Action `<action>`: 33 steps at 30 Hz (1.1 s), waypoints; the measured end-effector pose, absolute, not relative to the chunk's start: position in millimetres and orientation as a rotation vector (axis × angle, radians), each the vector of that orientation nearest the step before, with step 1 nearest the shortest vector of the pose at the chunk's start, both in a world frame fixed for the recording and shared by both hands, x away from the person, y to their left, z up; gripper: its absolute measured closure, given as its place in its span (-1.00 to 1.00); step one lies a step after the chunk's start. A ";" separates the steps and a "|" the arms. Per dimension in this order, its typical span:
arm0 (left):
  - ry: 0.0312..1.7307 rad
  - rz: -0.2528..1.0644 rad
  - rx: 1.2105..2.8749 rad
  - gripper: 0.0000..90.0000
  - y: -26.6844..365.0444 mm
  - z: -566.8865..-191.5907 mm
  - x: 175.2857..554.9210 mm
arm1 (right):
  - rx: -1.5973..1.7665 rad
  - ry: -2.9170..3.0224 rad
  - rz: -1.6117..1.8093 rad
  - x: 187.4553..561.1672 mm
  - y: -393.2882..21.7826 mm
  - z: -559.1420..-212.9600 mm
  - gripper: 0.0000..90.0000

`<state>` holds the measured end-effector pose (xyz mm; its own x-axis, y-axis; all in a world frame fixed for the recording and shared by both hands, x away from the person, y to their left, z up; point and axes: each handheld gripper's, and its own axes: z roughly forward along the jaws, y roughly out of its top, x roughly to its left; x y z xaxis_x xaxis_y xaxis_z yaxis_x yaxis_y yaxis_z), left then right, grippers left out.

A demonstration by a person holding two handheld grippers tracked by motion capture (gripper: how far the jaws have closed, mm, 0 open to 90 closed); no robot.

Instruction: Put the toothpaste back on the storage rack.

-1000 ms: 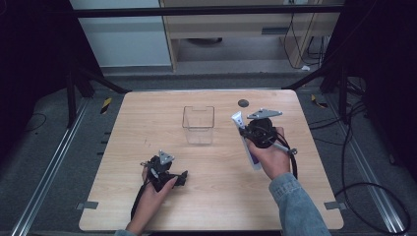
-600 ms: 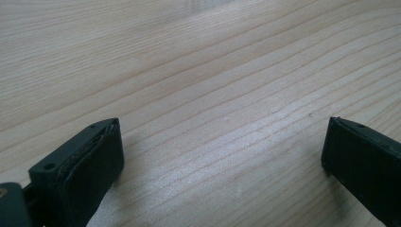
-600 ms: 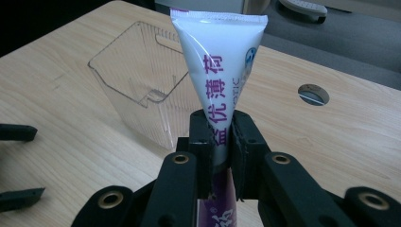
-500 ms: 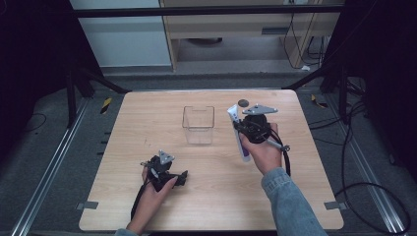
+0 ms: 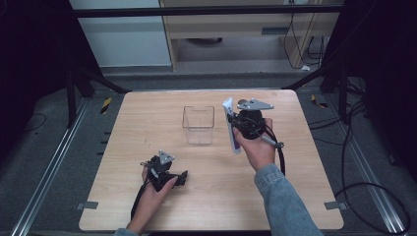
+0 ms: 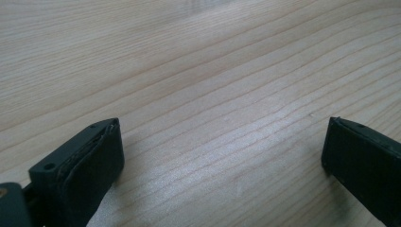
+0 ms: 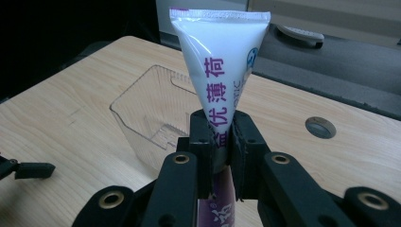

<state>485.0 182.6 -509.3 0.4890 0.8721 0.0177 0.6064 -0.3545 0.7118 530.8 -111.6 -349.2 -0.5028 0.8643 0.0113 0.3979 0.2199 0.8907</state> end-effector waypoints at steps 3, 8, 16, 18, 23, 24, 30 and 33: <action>1.213 0.528 2.088 -1.00 182.5 -509.3 485.2 | 1.147 1.997 1.258 531.3 -106.8 -348.1 0.79; 1.214 0.530 2.087 -1.00 182.4 -509.3 485.5 | 1.136 1.981 1.279 533.5 -101.4 -347.2 0.79; 1.215 0.530 2.086 -1.00 182.1 -509.3 485.9 | 1.130 1.951 1.296 538.7 -97.5 -340.2 0.79; 1.216 0.530 2.086 -1.00 182.1 -509.3 485.9 | 1.116 1.939 1.302 539.6 -96.4 -335.9 0.79; 1.214 0.532 2.087 -1.00 182.1 -509.3 486.1 | 1.096 1.907 1.327 545.9 -89.1 -322.0 0.79; 1.214 0.532 2.087 -1.00 182.1 -509.3 486.1 | 1.090 1.906 1.326 546.7 -88.2 -320.7 0.79; 1.215 0.529 2.086 -1.00 182.1 -509.3 486.2 | 1.064 1.879 1.353 556.1 -77.5 -305.8 0.79; 1.215 0.530 2.086 -1.00 182.0 -509.3 486.3 | 1.052 1.871 1.361 560.9 -73.4 -301.1 0.79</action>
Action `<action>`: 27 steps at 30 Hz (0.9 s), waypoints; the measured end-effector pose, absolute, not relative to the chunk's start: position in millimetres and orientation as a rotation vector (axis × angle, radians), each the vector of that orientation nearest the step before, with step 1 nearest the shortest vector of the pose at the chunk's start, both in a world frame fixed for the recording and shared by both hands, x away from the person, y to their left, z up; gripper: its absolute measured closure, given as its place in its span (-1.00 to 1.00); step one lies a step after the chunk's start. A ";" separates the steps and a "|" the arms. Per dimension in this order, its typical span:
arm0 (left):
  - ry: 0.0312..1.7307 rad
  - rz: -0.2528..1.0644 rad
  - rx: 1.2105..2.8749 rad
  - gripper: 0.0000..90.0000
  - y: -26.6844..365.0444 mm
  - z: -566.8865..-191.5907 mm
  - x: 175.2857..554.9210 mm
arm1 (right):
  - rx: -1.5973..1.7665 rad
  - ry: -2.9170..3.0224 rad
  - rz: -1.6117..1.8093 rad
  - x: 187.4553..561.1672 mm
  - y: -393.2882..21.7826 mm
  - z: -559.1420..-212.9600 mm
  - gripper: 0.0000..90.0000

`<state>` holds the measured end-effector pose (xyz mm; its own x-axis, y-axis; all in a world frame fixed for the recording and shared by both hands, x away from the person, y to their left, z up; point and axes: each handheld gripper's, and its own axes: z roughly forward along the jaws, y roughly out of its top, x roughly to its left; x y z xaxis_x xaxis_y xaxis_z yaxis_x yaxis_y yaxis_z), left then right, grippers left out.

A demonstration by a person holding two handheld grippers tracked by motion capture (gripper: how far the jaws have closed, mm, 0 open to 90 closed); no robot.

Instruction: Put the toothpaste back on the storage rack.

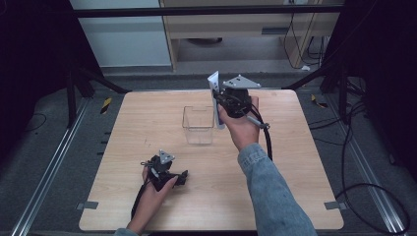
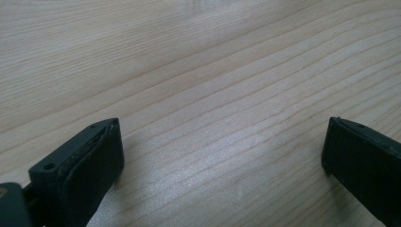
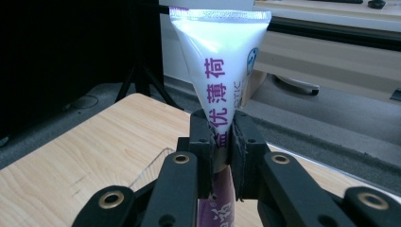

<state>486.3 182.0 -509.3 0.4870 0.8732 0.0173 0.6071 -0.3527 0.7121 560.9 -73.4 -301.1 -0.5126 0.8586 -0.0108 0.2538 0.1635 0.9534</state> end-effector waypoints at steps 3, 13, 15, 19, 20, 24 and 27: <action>1.214 0.529 2.087 -1.00 182.1 -509.3 486.3 | 1.051 1.870 1.358 567.0 -70.0 -299.1 0.79; 1.211 0.528 2.088 -1.00 182.2 -509.3 486.6 | 1.058 1.849 1.368 575.0 -61.9 -297.9 0.79; 1.212 0.528 2.088 -1.00 182.2 -509.2 486.7 | 1.049 1.846 1.370 575.9 -59.8 -297.7 0.79; 1.211 0.528 2.088 -1.00 182.1 -509.3 486.8 | 1.041 1.848 1.375 579.1 -52.2 -298.8 0.79; 1.211 0.528 2.089 -1.00 182.2 -509.3 486.8 | 1.040 1.849 1.380 579.5 -50.3 -298.9 0.79; 1.210 0.528 2.089 -1.00 182.2 -509.3 486.9 | 1.028 1.854 1.386 581.2 -44.8 -299.5 0.79; 1.210 0.528 2.090 -1.00 182.2 -509.2 486.9 | 1.018 1.857 1.385 584.6 -40.1 -300.9 0.79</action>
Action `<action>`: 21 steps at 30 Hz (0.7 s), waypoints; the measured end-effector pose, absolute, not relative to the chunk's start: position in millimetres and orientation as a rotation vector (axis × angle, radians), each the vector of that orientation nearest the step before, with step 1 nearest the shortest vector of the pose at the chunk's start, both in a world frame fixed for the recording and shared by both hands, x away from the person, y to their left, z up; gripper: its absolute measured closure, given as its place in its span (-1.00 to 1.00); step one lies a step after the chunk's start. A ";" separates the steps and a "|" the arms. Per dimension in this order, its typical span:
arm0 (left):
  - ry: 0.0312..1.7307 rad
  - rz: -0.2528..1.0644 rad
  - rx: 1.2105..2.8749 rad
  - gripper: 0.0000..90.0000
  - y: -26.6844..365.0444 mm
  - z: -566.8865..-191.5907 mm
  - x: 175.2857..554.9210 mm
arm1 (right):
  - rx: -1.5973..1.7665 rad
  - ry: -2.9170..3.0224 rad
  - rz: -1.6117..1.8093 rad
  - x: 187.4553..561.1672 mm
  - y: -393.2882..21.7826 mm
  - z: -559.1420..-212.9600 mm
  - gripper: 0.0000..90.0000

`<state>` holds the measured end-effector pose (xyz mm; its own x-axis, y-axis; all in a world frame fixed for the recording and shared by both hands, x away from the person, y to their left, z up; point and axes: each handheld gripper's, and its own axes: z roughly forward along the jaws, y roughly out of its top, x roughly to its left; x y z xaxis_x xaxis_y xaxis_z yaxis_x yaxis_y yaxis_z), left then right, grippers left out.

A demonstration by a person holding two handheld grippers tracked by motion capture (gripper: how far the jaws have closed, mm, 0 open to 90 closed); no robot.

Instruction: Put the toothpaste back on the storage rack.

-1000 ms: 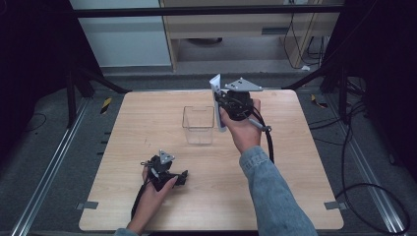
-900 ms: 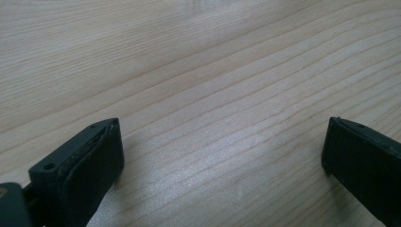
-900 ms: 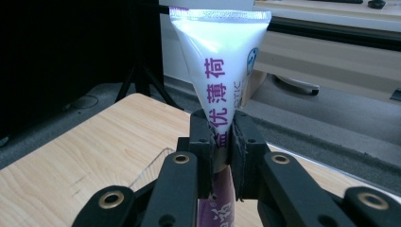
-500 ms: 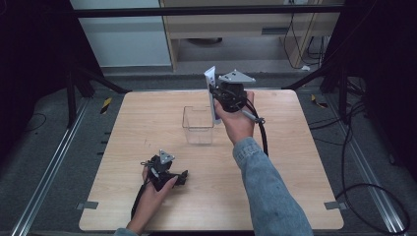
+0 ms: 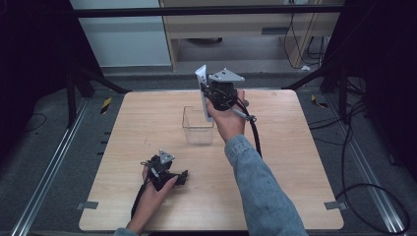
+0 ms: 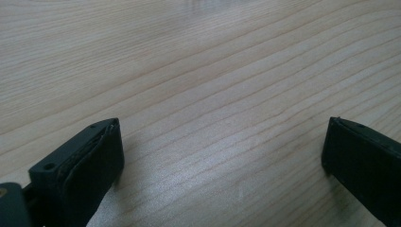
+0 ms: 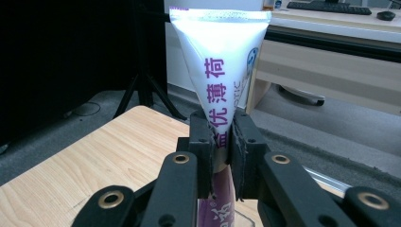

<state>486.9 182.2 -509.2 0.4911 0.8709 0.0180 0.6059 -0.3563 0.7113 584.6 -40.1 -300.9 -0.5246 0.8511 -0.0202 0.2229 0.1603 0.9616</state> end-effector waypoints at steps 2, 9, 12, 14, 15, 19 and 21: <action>1.210 0.528 2.090 -1.00 182.2 -509.2 487.0 | 1.018 1.862 1.381 586.4 -37.2 -301.9 0.79; 1.208 0.526 2.092 -1.00 182.3 -509.2 487.1 | 1.013 1.873 1.379 593.4 -28.9 -305.1 0.79; 1.207 0.526 2.092 -1.00 182.4 -509.1 487.2 | 1.016 1.878 1.380 595.7 -26.1 -306.6 0.79; 1.207 0.526 2.092 -1.00 182.4 -509.2 487.2 | 1.009 1.886 1.371 596.7 -24.3 -308.2 0.79; 1.207 0.526 2.092 -1.00 182.4 -509.2 487.2 | 1.010 1.888 1.371 597.0 -23.3 -308.9 0.79; 1.206 0.526 2.093 -1.00 182.4 -509.1 487.3 | 1.005 1.892 1.369 597.4 -21.0 -310.5 0.79; 1.205 0.526 2.093 -1.00 182.5 -509.1 487.3 | 1.004 1.891 1.367 597.5 -19.9 -311.2 0.79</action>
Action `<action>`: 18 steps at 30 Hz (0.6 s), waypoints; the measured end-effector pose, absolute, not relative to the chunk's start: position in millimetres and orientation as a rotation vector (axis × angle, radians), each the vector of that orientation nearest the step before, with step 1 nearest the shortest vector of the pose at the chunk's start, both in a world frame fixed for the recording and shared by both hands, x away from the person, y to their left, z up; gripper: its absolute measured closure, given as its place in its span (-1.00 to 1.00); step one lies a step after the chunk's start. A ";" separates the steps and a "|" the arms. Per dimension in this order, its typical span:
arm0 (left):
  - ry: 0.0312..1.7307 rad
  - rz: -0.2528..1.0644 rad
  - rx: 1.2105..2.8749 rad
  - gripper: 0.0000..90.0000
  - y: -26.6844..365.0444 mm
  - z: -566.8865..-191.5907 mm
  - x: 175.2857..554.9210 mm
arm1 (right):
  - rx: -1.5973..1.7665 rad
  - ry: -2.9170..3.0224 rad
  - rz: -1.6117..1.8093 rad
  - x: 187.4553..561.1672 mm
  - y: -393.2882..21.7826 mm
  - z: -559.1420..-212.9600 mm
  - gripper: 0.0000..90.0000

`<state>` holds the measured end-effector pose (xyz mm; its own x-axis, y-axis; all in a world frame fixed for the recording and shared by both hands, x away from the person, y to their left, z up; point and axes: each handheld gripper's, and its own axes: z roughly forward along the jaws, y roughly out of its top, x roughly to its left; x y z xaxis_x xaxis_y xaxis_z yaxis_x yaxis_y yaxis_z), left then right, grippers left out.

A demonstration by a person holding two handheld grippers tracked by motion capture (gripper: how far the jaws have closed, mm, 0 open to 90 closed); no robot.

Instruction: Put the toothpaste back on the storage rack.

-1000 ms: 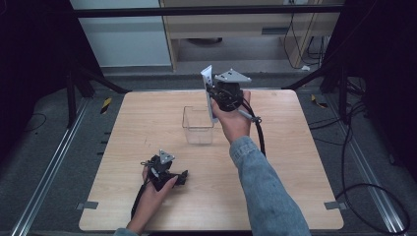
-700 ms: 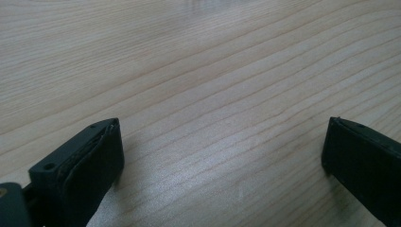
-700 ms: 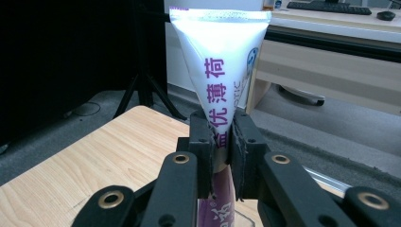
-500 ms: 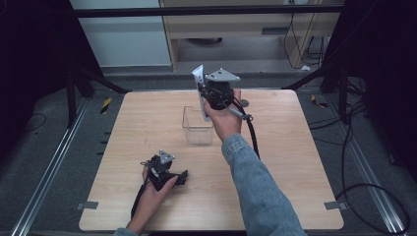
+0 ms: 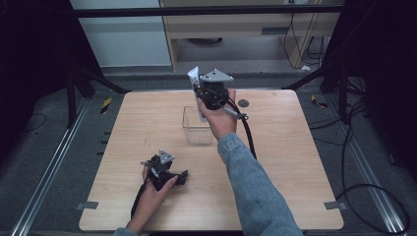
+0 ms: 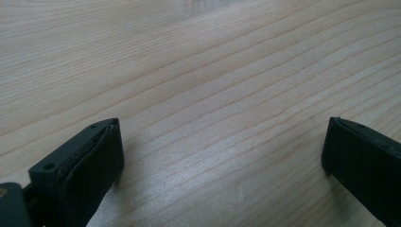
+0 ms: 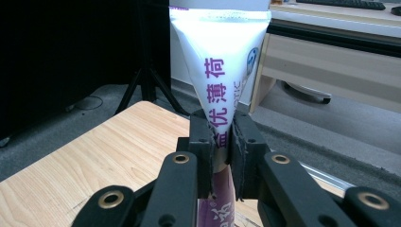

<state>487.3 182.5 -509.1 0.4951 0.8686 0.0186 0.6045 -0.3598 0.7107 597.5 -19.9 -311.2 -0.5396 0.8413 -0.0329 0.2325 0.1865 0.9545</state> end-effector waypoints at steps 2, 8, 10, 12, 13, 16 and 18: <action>1.205 0.526 2.093 -1.00 182.4 -509.1 487.4 | 1.005 1.892 1.366 597.5 -19.3 -311.7 0.79; 1.205 0.526 2.093 -1.00 182.4 -509.2 487.5 | 1.013 1.901 1.352 601.5 -15.1 -319.1 0.79; 1.205 0.525 2.094 -1.00 182.5 -509.1 487.5 | 1.012 1.905 1.349 603.0 -13.5 -322.8 0.79; 1.205 0.525 2.094 -1.00 182.5 -509.1 487.5 | 1.019 1.909 1.348 604.3 -12.1 -326.8 0.79; 1.204 0.525 2.094 -1.00 182.5 -509.1 487.6 | 1.018 1.913 1.342 605.1 -11.6 -328.9 0.79; 1.203 0.525 2.095 -1.00 182.6 -509.1 487.6 | 1.019 1.924 1.334 606.6 -10.2 -335.3 0.79; 1.202 0.525 2.095 -1.00 182.6 -509.1 487.7 | 1.014 1.932 1.326 607.8 -8.8 -341.1 0.79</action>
<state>487.7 182.6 -509.1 0.4973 0.8673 0.0192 0.6036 -0.3618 0.7104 607.8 -8.8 -341.1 -0.5430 0.8387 -0.0417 0.2624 0.2167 0.9403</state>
